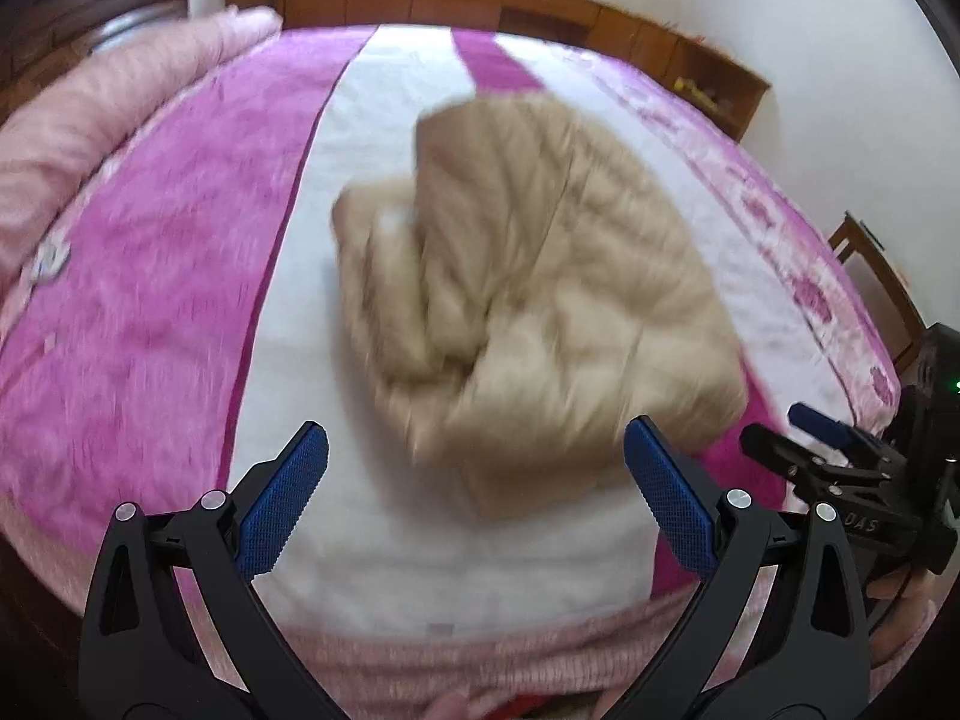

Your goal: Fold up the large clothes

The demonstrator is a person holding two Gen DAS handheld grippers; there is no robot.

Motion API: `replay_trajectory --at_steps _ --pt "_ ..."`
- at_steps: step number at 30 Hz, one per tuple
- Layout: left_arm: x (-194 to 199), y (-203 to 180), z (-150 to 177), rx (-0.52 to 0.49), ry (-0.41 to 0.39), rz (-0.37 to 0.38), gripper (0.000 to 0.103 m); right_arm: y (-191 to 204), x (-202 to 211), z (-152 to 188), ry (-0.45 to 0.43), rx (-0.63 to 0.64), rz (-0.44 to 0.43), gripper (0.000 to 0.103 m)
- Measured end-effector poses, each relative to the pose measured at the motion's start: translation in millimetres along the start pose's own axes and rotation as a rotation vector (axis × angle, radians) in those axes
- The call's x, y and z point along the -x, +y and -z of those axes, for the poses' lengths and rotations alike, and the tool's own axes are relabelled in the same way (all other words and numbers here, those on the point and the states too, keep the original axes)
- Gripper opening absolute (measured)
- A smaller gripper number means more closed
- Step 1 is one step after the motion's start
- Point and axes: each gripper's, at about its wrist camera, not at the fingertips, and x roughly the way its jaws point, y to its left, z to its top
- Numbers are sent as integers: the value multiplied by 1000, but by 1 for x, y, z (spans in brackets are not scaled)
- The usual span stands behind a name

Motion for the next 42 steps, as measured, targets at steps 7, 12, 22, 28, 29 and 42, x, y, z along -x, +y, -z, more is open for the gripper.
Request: replay_trajectory --at_steps 7,12,22,28,29,42 --pt "-48 -19 -25 -42 44 60 51 -9 -20 -27 -6 -56 -26 97" --pt "-60 3 -14 66 75 112 11 -4 -35 -32 14 -71 -69 97" --pt "-71 56 34 213 129 19 10 39 -73 -22 87 33 -148 93" --pt "-72 64 37 217 122 -23 29 43 -84 -20 97 25 -152 93" --pt "-68 65 37 213 114 -39 39 42 -81 -21 93 27 -151 93" --pt "-5 57 53 134 44 -119 79 35 -19 3 34 89 -78 95"
